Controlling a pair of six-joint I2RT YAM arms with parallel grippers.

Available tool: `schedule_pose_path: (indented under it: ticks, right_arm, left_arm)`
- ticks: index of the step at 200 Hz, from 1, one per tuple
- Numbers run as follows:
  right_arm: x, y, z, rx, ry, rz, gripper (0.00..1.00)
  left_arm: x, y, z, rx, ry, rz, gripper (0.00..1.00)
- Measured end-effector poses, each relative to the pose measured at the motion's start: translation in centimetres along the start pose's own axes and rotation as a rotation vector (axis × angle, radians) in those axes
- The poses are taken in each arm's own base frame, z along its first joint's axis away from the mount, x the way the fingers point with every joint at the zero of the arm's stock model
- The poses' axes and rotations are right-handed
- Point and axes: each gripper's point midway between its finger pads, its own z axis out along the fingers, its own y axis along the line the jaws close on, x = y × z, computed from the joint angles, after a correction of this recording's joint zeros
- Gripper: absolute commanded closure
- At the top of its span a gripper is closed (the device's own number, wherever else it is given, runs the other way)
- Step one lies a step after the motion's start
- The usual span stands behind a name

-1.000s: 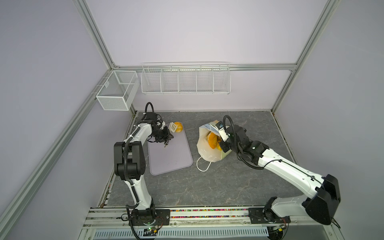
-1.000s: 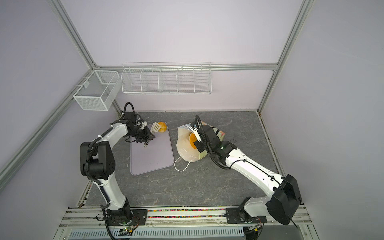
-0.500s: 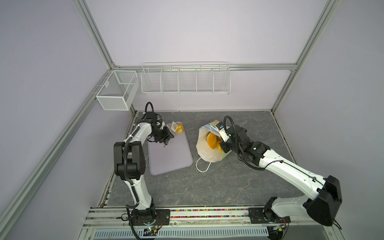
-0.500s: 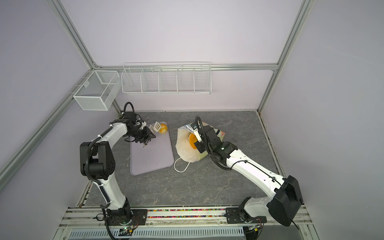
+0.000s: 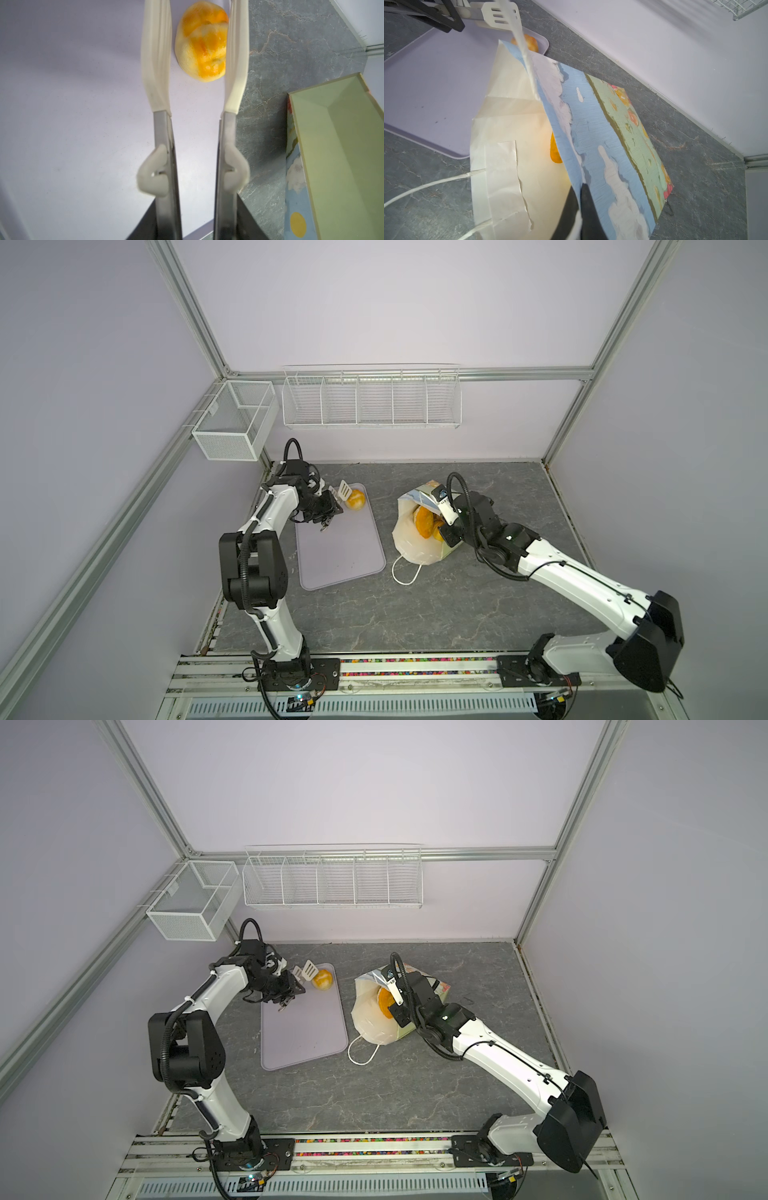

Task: Take the fake bread out of the paper bag
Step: 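Reach the tongs back into the bag mouth with the left gripper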

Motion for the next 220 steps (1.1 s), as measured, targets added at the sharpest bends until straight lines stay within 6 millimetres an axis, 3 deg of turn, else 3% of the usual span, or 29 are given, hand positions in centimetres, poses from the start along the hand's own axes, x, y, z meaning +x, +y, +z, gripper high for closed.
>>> schedule_pose_path:
  ticks: [38,78,96,126,170,193,220]
  right_arm:
    - [0.0,0.0,0.0,0.000,-0.001,0.000,0.93]
    - [0.3,-0.3,-0.6,0.001,-0.008,0.005,0.93]
    - [0.4,-0.4,-1.1,0.001,-0.014,0.007,0.93]
    - [0.2,-0.5,-1.7,0.002,-0.029,0.011,0.93]
    - [0.5,-0.6,-2.0,0.000,-0.033,0.014,0.93]
    - [1.1,-0.5,-2.0,-0.003,-0.030,0.016,0.93]
    - [1.4,-0.5,-2.0,-0.005,-0.034,0.020,0.93]
  left_arm:
    - [0.4,-0.4,-1.7,-0.014,-0.027,0.029,0.64]
    - [2.3,-2.1,-6.7,-0.026,-0.110,0.109,0.68]
    - [4.0,-3.8,-8.9,-0.042,-0.152,0.179,0.68]
    - [8.8,-8.9,-11.5,-0.018,-0.193,0.347,0.69]
    - [17.6,-15.8,-14.5,0.075,-0.229,0.581,0.72]
    - [21.1,-17.4,-14.1,0.086,-0.197,0.641,0.72]
    - [25.8,-17.7,-11.3,0.042,-0.099,0.705,0.72]
